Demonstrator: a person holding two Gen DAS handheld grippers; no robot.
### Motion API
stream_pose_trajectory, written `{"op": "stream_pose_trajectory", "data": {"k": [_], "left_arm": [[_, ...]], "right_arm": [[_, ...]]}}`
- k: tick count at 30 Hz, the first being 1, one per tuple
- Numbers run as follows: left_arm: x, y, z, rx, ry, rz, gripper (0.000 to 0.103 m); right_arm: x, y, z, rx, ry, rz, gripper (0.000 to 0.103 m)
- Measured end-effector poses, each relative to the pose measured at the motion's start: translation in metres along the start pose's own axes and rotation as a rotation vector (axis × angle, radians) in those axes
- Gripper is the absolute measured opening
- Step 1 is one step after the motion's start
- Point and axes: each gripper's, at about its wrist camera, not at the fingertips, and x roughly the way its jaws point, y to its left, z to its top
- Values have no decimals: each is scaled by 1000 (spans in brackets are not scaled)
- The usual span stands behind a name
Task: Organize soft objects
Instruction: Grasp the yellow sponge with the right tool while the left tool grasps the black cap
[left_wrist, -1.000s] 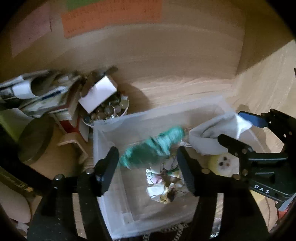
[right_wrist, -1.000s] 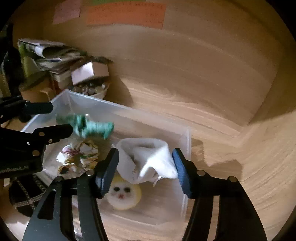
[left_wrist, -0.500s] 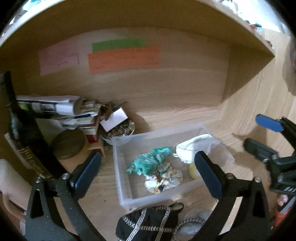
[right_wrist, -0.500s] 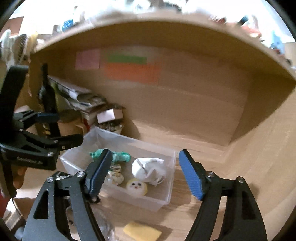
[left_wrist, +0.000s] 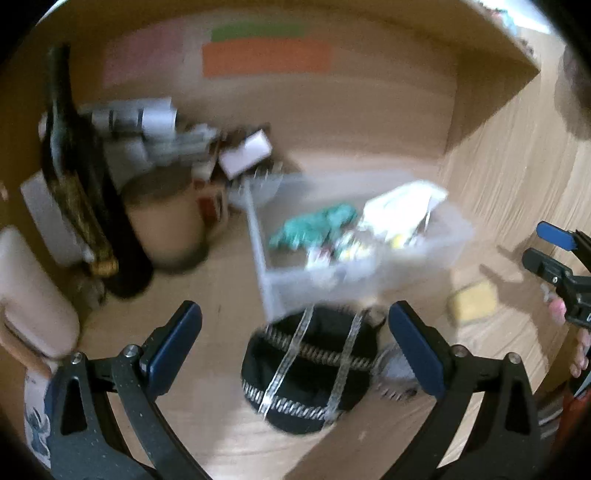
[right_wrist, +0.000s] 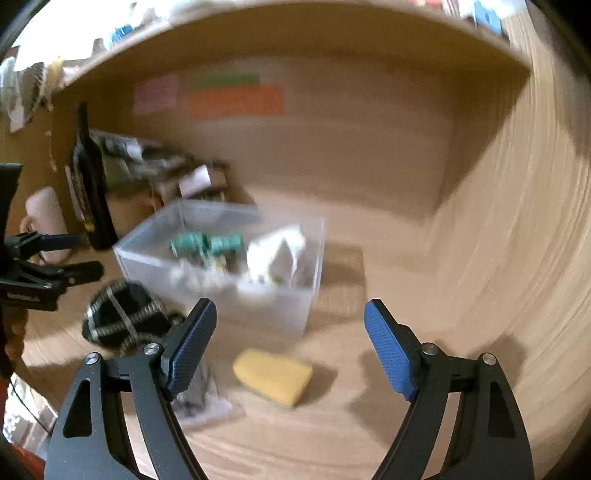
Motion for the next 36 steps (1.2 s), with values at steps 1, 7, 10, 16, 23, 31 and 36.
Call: {"op": "stream_pose_trajectory", "data": {"k": [1,7,10,16,23,31,36], "left_arm": [[6,3,-6,-2,26,7,102],[35,13,-35,-53,159,-20,102],[42,17,-40,-71,168,-27,102],[55,15,-40,-89,205,-88,75],[51,8,-37,-75,168,-102,35],[16,6,-34,-55,81,-82,23],[-10,3,-25,-38,16,-87,23]], "right_arm": [[5,-1,-5,9,22,-2,80],[31,-3,-32,55,145,21,80],[42,0,-38,65,189,27,80],[58,11,-37,42,240,67,80],[72,25,-40,-47,250,-5,78],[60,11,-40,26,196,-5,58],[35,5,-28,56,114,-11,57]]}}
